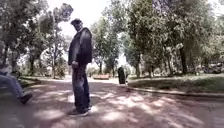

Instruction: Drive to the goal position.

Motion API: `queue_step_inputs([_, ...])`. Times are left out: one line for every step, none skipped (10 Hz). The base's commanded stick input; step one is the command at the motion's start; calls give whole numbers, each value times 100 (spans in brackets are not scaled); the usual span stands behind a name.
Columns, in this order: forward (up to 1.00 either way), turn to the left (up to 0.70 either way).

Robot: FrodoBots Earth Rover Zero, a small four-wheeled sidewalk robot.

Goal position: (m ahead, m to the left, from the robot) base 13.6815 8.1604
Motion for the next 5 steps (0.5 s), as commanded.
queue_step_inputs([0, 0])
queue_step_inputs([0, 0])
queue_step_inputs([0, 0])
queue_step_inputs([0, -42])
queue_step_inputs([0, -70])
